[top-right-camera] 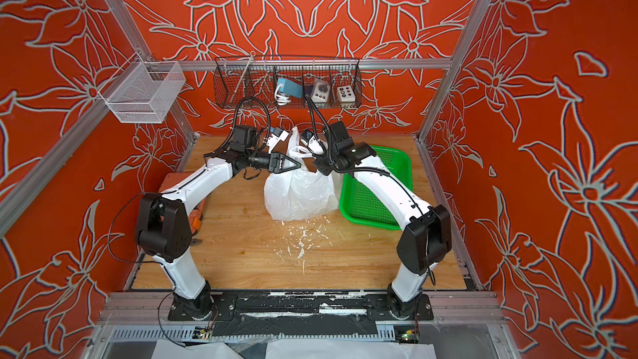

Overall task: Place the pears into plastic bags & tie knots
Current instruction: Tie the plastic bag at the center of the board.

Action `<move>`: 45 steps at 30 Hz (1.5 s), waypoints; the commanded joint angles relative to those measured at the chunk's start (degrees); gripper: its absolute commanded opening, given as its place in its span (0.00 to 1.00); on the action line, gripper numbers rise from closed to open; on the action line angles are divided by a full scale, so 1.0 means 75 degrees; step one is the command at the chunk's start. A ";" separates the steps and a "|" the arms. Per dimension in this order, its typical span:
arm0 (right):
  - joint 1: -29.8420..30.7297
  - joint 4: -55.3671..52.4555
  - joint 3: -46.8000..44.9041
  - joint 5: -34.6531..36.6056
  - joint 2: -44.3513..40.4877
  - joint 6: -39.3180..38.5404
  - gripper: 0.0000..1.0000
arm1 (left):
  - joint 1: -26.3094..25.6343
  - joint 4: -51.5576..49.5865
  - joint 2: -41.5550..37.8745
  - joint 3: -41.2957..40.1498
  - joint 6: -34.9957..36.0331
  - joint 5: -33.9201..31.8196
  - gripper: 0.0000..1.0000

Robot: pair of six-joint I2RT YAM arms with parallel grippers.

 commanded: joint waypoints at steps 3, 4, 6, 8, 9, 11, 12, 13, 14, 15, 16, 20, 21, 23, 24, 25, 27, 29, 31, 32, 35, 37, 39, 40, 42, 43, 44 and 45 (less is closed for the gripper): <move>0.0082 -0.0109 0.0151 -0.0112 -0.0061 -0.0124 0.00 | 0.0039 0.0881 -0.0159 0.0010 -0.0505 0.0112 0.64; 0.0100 -0.0109 0.0119 -0.0094 -0.0092 -0.0141 0.00 | 0.0061 0.1083 -0.0116 -0.0004 -0.0677 0.0140 0.64; 0.0130 -0.0127 0.0083 -0.0098 -0.0117 -0.0176 0.00 | 0.0076 0.1339 -0.0011 0.0004 -0.0935 0.0129 0.61; 0.0174 -0.0174 0.0106 -0.0080 -0.0107 -0.0222 0.00 | 0.0077 0.1426 0.0101 0.0075 -0.0959 0.0284 0.57; 0.0201 -0.0212 0.0138 -0.0068 -0.0087 -0.0245 0.00 | 0.0076 0.1479 0.0142 0.0090 -0.1016 0.0340 0.56; 0.0267 -0.0255 0.0194 -0.0041 -0.0049 -0.0291 0.00 | 0.0077 0.1558 0.0158 0.0077 -0.1053 0.0361 0.55; 0.0301 -0.0269 0.0227 -0.0014 -0.0024 -0.0295 0.00 | 0.0077 0.1602 0.0151 0.0067 -0.1047 0.0372 0.54; 0.0317 -0.0278 0.0254 0.0018 -0.0002 -0.0294 0.00 | 0.0082 0.1647 0.0157 0.0053 -0.1075 0.0421 0.52; 0.0321 -0.0298 0.0282 0.0040 0.0023 -0.0284 0.00 | 0.0090 0.1654 0.0178 0.0052 -0.1075 0.0460 0.50; 0.0324 -0.0305 0.0301 0.0070 0.0036 -0.0282 0.00 | 0.0077 0.1655 0.0191 0.0063 -0.1050 0.0489 0.46; 0.0326 -0.0302 0.0301 0.0086 0.0050 -0.0282 0.00 | 0.0086 0.1654 0.0191 0.0052 -0.1037 0.0497 0.44; 0.0321 -0.0322 0.0339 0.0230 0.0092 -0.0276 0.00 | 0.0097 0.1677 0.0168 -0.0024 -0.0977 0.0510 0.34; 0.0325 -0.0330 0.0352 0.0262 0.0110 -0.0265 0.00 | 0.0100 0.1694 0.0138 -0.0069 -0.0970 0.0490 0.35; 0.0320 -0.0352 0.0399 0.0294 0.0128 -0.0230 0.00 | 0.0100 0.1734 0.0089 -0.0150 -0.0953 0.0453 0.36; 0.0320 -0.0374 0.0421 0.0305 0.0154 -0.0221 0.00 | 0.0100 0.1758 0.0049 -0.0192 -0.0950 0.0441 0.38; 0.0321 -0.0390 0.0443 0.0310 0.0161 -0.0217 0.00 | 0.0100 0.1761 0.0035 -0.0225 -0.0953 0.0431 0.41; 0.0320 -0.0398 0.0497 0.0342 0.0196 -0.0192 0.00 | 0.0100 0.1716 0.0006 -0.0263 -0.0902 0.0404 0.48; 0.0329 -0.0433 0.0550 0.0332 0.0231 -0.0173 0.00 | 0.0100 0.1672 0.0015 -0.0256 -0.0853 0.0404 0.49; 0.0323 -0.0434 0.0586 0.0325 0.0256 -0.0154 0.00 | 0.0101 0.1654 0.0028 -0.0264 -0.0804 0.0441 0.47; 0.0323 -0.0433 0.0607 0.0312 0.0258 -0.0154 0.00 | 0.0112 0.1679 0.0029 -0.0273 -0.0778 0.0423 0.44; 0.0324 -0.0434 0.0630 0.0274 0.0269 -0.0148 0.00 | 0.0133 0.1923 0.0047 -0.0328 -0.0976 0.0436 0.43; 0.0321 -0.0446 0.0623 0.0262 0.0265 -0.0151 0.00 | 0.0146 0.2024 0.0066 -0.0333 -0.0982 0.0485 0.41; 0.0321 -0.0438 0.0610 0.0236 0.0258 -0.0142 0.00 | 0.0157 0.2243 0.0058 -0.0366 -0.1080 0.0475 0.36; 0.0329 -0.0445 0.0599 0.0235 0.0247 -0.0130 0.00 | 0.0157 0.2358 0.0047 -0.0402 -0.1130 0.0475 0.31; 0.0321 -0.0382 0.0575 0.0361 0.0234 -0.0091 0.00 | 0.0158 0.2548 0.0011 -0.0463 -0.1158 0.0441 0.09; 0.0326 -0.0345 0.0601 0.0494 0.0234 -0.0015 0.00 | 0.0158 0.2537 0.0006 -0.0468 -0.1116 0.0399 0.00; 0.0326 -0.0252 0.0623 0.0691 0.0223 0.0099 0.00 | 0.0158 0.2500 -0.0017 -0.0467 -0.1055 0.0380 0.00; 0.0298 -0.0114 0.0650 0.0945 0.0201 0.0286 0.00 | 0.0158 0.2509 -0.0039 -0.0487 -0.1014 0.0382 0.00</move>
